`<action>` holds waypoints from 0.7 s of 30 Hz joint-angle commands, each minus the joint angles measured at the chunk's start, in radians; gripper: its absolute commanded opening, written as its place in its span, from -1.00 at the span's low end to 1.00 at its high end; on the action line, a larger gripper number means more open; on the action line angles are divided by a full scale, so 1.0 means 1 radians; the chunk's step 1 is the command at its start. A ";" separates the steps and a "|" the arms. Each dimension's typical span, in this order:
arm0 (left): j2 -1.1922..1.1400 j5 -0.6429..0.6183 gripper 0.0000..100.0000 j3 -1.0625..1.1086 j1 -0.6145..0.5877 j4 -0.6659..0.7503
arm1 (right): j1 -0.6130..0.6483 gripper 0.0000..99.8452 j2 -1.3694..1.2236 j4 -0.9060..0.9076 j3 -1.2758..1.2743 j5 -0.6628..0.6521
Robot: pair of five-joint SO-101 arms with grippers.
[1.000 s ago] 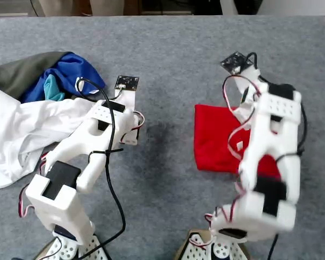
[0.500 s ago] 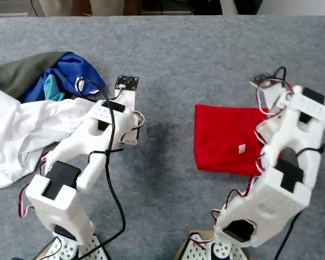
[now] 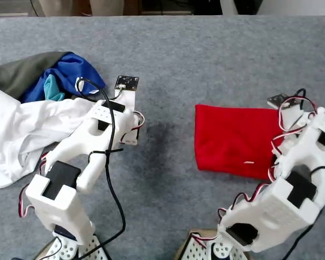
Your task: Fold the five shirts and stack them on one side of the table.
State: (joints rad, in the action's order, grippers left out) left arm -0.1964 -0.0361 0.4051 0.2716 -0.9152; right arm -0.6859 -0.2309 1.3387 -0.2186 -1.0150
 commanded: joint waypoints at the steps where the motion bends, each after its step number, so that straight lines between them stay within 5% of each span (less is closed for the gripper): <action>1: 0.025 -0.002 -0.96 -0.012 -0.018 0.009 | -0.047 -1.00 0.107 0.017 -0.024 -0.012; 11: 0.025 -0.002 -0.96 -0.012 -0.017 0.008 | -0.059 -1.00 0.404 -0.135 -0.303 -0.008; 17: 0.025 0.000 -0.96 -0.018 -0.015 0.008 | -0.048 -1.00 0.596 -0.091 -0.243 0.084; 21: 0.025 0.000 -0.96 -0.018 -0.015 0.008 | 0.058 -1.00 0.590 -0.152 -0.277 0.094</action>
State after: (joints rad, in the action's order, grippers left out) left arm -0.1964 -0.0361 0.4051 0.2716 -0.9152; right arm -0.7027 0.3383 1.2344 -0.5010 -0.9413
